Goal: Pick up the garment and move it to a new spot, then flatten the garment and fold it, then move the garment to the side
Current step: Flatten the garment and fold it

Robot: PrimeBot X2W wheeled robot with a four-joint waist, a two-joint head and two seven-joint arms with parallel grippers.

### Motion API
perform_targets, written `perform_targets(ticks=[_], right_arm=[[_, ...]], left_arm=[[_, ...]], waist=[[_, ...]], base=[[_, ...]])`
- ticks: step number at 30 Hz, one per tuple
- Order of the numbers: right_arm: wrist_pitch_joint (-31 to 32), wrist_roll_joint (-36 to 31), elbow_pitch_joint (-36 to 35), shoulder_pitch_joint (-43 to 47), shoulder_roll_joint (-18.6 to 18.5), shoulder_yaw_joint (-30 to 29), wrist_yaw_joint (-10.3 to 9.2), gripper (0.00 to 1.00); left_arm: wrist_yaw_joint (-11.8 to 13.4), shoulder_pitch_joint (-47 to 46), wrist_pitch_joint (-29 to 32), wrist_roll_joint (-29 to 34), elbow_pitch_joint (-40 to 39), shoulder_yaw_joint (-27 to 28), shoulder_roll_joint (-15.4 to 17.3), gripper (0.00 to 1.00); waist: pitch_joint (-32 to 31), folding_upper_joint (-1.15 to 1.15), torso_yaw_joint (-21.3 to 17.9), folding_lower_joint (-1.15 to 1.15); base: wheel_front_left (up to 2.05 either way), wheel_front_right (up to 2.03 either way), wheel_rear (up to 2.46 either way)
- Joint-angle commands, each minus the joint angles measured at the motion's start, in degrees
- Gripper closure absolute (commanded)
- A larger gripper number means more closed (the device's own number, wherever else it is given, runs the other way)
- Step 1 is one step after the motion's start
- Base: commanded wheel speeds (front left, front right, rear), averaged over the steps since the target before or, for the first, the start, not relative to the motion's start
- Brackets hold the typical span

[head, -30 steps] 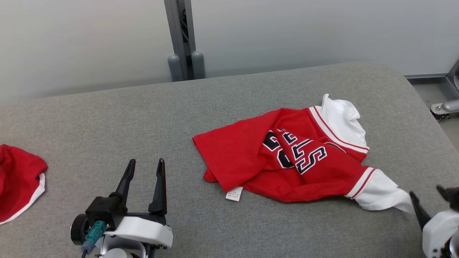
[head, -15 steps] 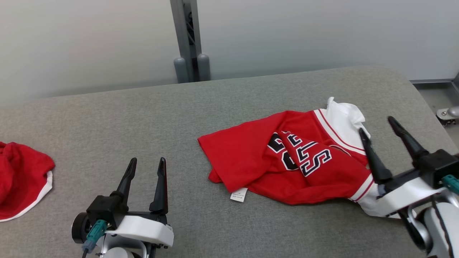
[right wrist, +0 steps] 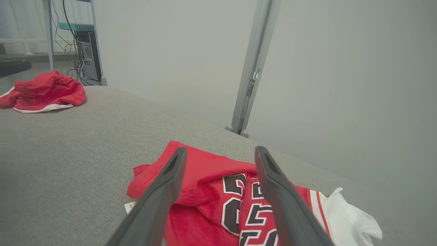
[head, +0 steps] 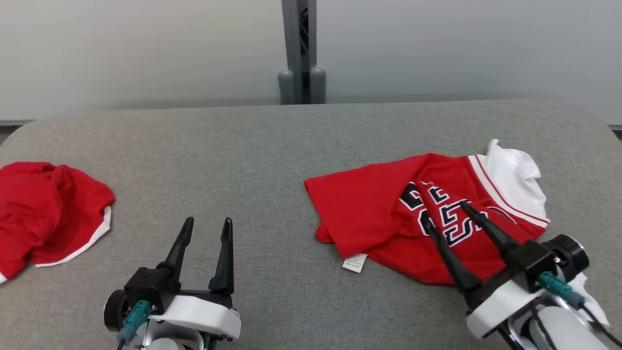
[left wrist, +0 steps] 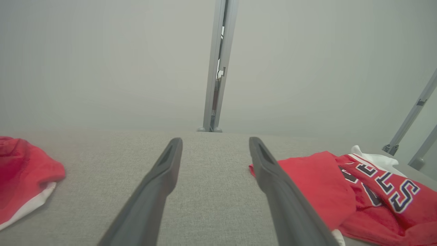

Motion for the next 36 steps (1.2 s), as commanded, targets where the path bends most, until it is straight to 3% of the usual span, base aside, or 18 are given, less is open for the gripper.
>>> perform_targets(ticks=[1,7,13,21,24,36], right_arm=[[-0.11,-0.13,0.09,-0.84,-0.65,1.15,0.00,0.00],[-0.11,1.13,4.73,-5.37,-4.14,13.73,-0.01,0.00],[-0.13,3.93,12.61,-12.49,-4.79,24.18,-0.01,0.00],[-0.12,4.77,18.73,-16.29,-5.85,26.19,-0.01,0.00],[-0.13,5.99,18.38,-16.52,-5.70,25.85,-0.01,1.00],[-0.13,7.76,15.09,-17.87,-8.87,17.49,-0.01,1.00]], left_arm=[[0.08,-0.76,-0.16,-0.32,-0.15,0.11,0.26,0.00],[-0.23,-1.82,-0.16,-0.47,-0.03,-0.95,0.23,0.00],[0.23,-3.21,-0.16,-1.13,-0.07,-2.38,0.24,0.00],[0.83,-4.02,-0.16,-1.86,-0.84,-3.30,0.23,0.00],[1.00,-3.79,-0.16,-1.89,-0.85,-3.35,0.22,0.00],[1.15,-3.44,-0.16,-2.48,-0.66,-4.73,0.23,0.00]], waist=[[0.86,0.00,1.13,0.00],[2.90,0.00,4.24,0.00],[5.48,0.00,8.68,0.00],[8.01,0.00,13.26,0.00],[8.14,0.00,13.68,0.00],[7.34,0.00,14.10,0.00]], base=[[0.00,0.00,0.00],[0.00,0.00,0.00],[0.00,0.00,0.00],[0.00,0.00,0.00],[0.00,0.00,0.00],[0.00,0.00,0.00]])
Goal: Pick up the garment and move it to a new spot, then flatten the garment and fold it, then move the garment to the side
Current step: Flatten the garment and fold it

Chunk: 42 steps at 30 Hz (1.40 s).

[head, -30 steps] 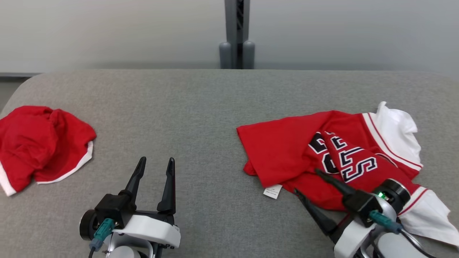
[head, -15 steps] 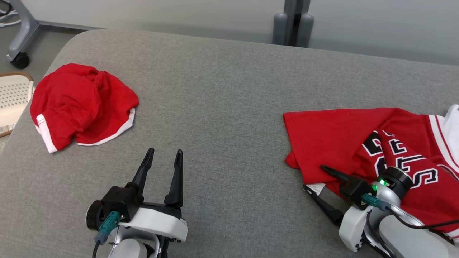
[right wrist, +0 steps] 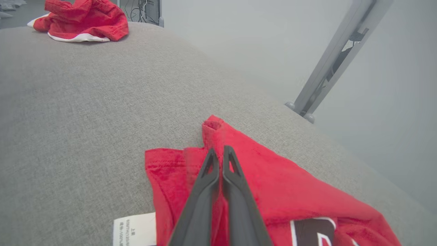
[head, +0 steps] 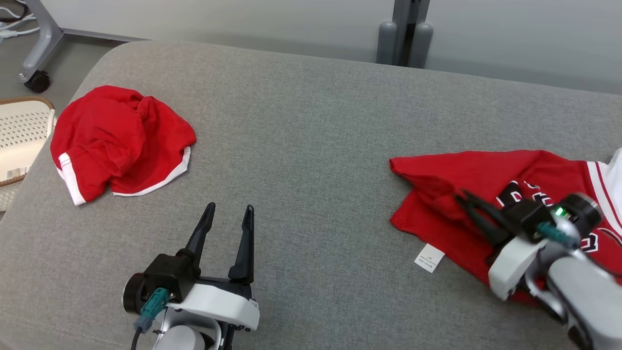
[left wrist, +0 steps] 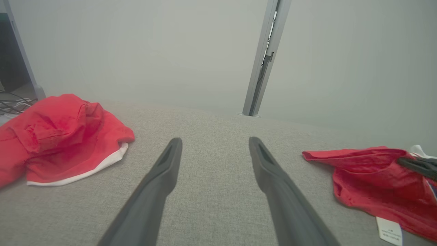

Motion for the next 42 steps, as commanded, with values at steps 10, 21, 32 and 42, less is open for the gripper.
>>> perform_targets(ticks=[10,21,32,42], right_arm=[[-0.12,-0.14,13.94,-15.73,-4.38,-2.46,-0.01,1.00],[1.72,4.99,31.49,-24.66,-0.59,4.54,-0.01,0.00],[-0.09,8.63,20.83,-21.11,1.18,-4.28,-0.01,0.00],[-0.11,3.60,-3.11,4.08,6.70,-29.46,0.00,0.00]], left_arm=[[-0.33,-3.18,-0.16,-0.96,-0.51,-2.65,0.20,0.00],[0.83,-4.03,-0.16,-1.57,-0.68,-2.95,0.19,0.00],[-0.10,-4.42,-0.16,-1.74,-1.08,0.00,0.17,0.00],[-0.55,-1.82,-0.16,-0.38,-0.86,2.96,0.21,0.00]], waist=[[4.40,0.00,5.18,0.00],[6.35,0.00,6.25,0.00],[0.58,0.00,-4.18,0.00],[-4.70,0.00,-13.93,0.00]], base=[[0.00,0.00,0.00],[0.00,0.00,0.00],[0.00,0.00,0.00],[0.00,0.00,0.00]])
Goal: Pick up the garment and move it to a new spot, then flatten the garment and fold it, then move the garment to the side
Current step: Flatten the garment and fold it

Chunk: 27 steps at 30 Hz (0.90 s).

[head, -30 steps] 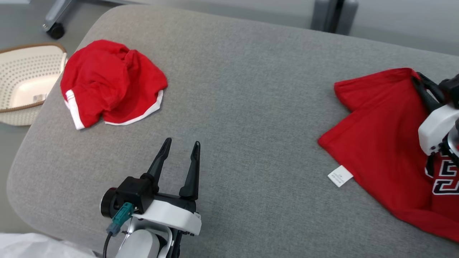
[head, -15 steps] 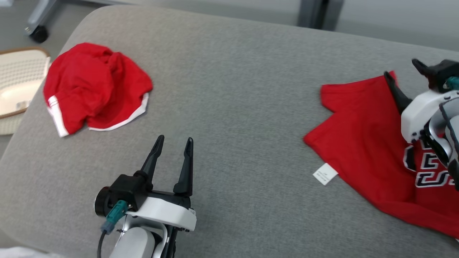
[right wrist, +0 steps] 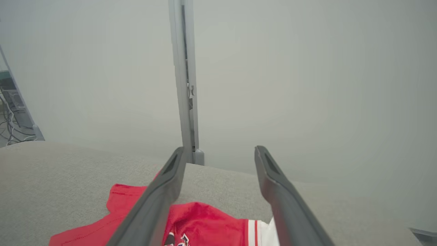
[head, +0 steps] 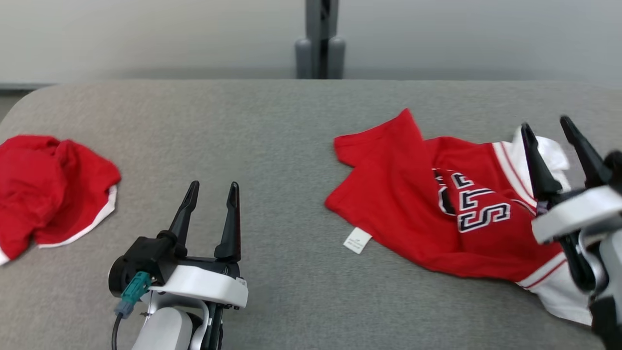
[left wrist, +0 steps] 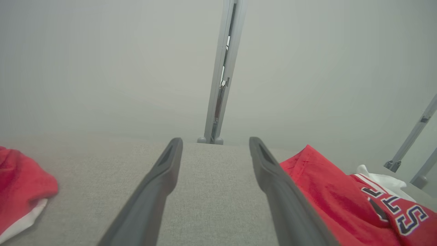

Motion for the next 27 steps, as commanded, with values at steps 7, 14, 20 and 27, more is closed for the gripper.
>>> perform_targets(ticks=[7,14,20,27], right_arm=[[-0.11,-3.64,-7.25,14.79,7.29,-8.69,0.01,0.00],[-0.11,-5.47,-10.07,16.08,9.67,-10.24,0.01,0.00],[-0.11,-6.33,-11.48,15.67,10.63,-10.48,0.01,0.00],[-0.12,-6.91,-11.43,15.70,12.42,-10.38,0.01,0.00]], left_arm=[[-0.13,1.68,-0.16,0.91,0.58,1.94,0.22,0.00],[-1.56,-1.58,-0.16,-1.95,2.11,3.17,0.20,0.00],[-3.56,-8.11,-0.17,-1.36,15.76,-1.87,0.29,0.00],[-5.08,-19.86,1.30,-5.42,36.33,-8.73,0.25,0.00]], waist=[[-2.48,0.00,-6.71,0.00],[0.01,0.00,-10.50,0.00],[2.20,0.00,-13.35,0.00],[4.51,0.00,-16.98,0.00]], base=[[0.00,0.00,0.00],[0.00,0.00,0.00],[0.00,0.00,0.00],[0.00,0.00,0.00]])
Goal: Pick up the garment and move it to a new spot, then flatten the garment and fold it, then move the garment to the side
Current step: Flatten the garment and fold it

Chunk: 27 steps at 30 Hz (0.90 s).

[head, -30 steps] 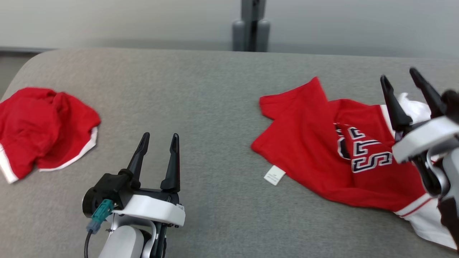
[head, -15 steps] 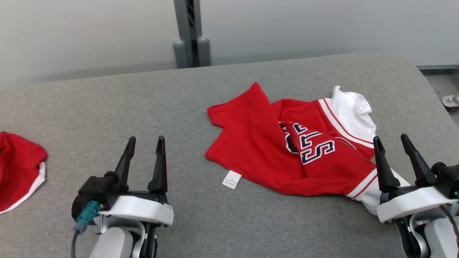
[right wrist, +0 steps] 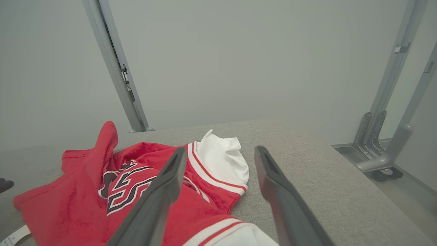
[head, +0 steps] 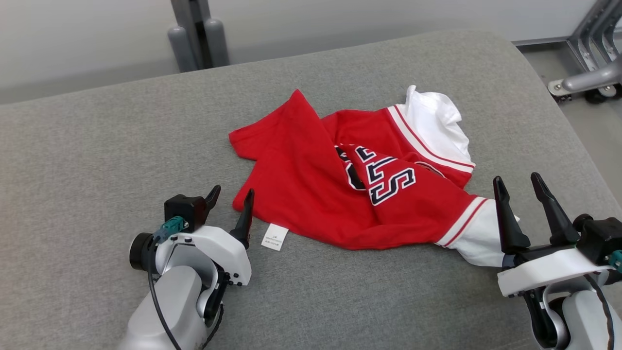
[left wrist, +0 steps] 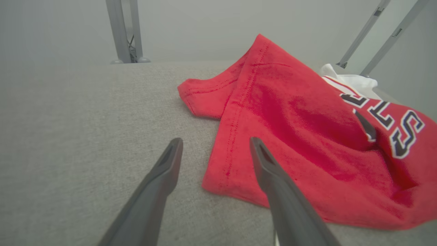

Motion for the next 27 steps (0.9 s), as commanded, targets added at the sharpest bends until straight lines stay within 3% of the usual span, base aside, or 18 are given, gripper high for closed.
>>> perform_targets(ticks=[1,6,7,8,15,22,26,27], right_arm=[[-0.12,-0.38,-0.28,0.11,0.35,-0.04,0.01,0.00],[-0.12,-0.96,-0.13,-0.03,0.85,-0.87,0.01,0.00],[-0.12,-1.36,0.09,0.32,0.78,-1.32,0.01,0.00],[-0.12,-1.48,0.20,0.42,0.69,-1.54,0.01,0.00],[-0.12,-2.58,2.00,0.82,0.48,-2.45,0.01,0.00],[-0.12,-3.47,3.66,2.25,0.56,-2.87,0.01,0.00],[-0.12,-4.08,5.67,3.19,1.22,-2.77,0.01,0.00],[-0.12,-0.82,8.81,5.54,2.63,-1.74,0.01,0.00]], left_arm=[[-0.89,-2.67,1.52,-1.57,3.78,-1.40,0.29,0.00],[-0.87,-7.29,4.30,-3.39,12.31,-4.53,0.29,0.00],[-2.05,-7.79,5.42,-5.31,14.01,-5.85,0.28,0.26],[-2.56,-7.69,5.70,-6.17,14.15,-6.31,0.28,1.00],[-3.93,-6.73,4.98,-11.36,13.57,-8.48,0.35,1.00],[-3.68,-5.92,-0.32,-15.80,12.11,-6.27,0.33,1.00],[-2.81,-4.23,-1.20,-15.47,10.84,-3.90,1.27,1.00],[-0.93,0.08,-1.26,-12.93,3.91,1.30,2.56,1.00]], waist=[[1.07,0.00,-1.38,0.00],[1.52,0.00,-2.48,0.00],[1.35,0.00,-2.41,0.00],[1.24,0.00,-2.27,0.00],[-0.43,0.00,-0.79,0.00],[-3.87,0.00,1.97,0.00],[-5.41,0.00,3.44,0.00],[-4.76,0.00,3.44,0.00]], base=[[0.00,0.00,0.00],[0.00,0.00,0.00],[0.00,0.00,0.00],[0.00,0.00,0.00],[0.00,0.00,0.00],[0.00,0.00,0.00],[0.00,0.00,0.00],[0.00,0.00,0.00]])
